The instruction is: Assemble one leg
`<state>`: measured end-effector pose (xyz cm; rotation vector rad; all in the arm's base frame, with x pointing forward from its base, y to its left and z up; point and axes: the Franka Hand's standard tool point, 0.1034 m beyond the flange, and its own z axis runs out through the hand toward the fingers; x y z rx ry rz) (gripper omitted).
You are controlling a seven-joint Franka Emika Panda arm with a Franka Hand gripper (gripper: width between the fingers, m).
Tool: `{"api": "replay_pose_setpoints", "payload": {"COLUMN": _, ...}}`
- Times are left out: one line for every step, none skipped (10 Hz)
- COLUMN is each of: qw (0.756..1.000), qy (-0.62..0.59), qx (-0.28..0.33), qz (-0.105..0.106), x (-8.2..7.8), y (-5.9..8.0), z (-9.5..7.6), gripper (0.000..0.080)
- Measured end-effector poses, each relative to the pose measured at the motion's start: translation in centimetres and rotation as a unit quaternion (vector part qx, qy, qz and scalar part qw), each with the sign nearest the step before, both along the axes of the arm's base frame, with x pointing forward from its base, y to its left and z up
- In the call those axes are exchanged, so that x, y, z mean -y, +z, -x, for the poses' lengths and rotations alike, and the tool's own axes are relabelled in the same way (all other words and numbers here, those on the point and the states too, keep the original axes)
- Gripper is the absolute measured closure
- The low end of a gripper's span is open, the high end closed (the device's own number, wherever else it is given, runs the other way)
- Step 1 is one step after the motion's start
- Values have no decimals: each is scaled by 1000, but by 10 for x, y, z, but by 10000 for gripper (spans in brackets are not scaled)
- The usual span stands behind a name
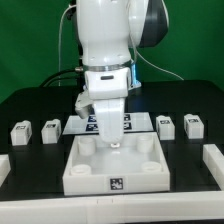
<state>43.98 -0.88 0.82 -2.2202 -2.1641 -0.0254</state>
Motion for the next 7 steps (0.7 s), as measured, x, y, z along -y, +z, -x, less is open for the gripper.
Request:
{"api": "replay_pose_setpoints", "payload": {"qw": 1000, "qy": 7, "qx": 3, "qz": -4, "x": -9, "y": -1, "z": -7, "gripper": 742}}
{"api": "replay_pose_setpoints", "payload": {"qw": 1000, "qy": -1, "qx": 8, "qz": -8, "x": -21, "y": -1, "z": -13, "gripper": 742}}
{"api": "replay_pose_setpoints", "payload": {"qw": 1000, "qy": -11, "qx": 11, "qz": -12, "x": -37, "y": -1, "z": -20, "gripper": 742}}
{"api": "replay_pose_setpoints", "payload": {"qw": 1000, "qy": -18, "qx": 14, "qz": -16, "x": -52, "y": -1, "z": -27, "gripper": 742}}
{"api": "replay_pose_setpoints", "payload": {"qw": 999, "qy": -24, "qx": 15, "qz": -17, "x": -62, "y": -1, "z": -33, "gripper": 742}}
{"api": "replay_pose_setpoints", "payload": {"qw": 999, "qy": -27, "qx": 18, "qz": -19, "x": -69, "y": -1, "z": -40, "gripper": 742}}
{"api": "replay_pose_setpoints", "payload": {"qw": 999, "qy": -26, "qx": 21, "qz": -20, "x": -73, "y": 0, "z": -44, "gripper": 742}}
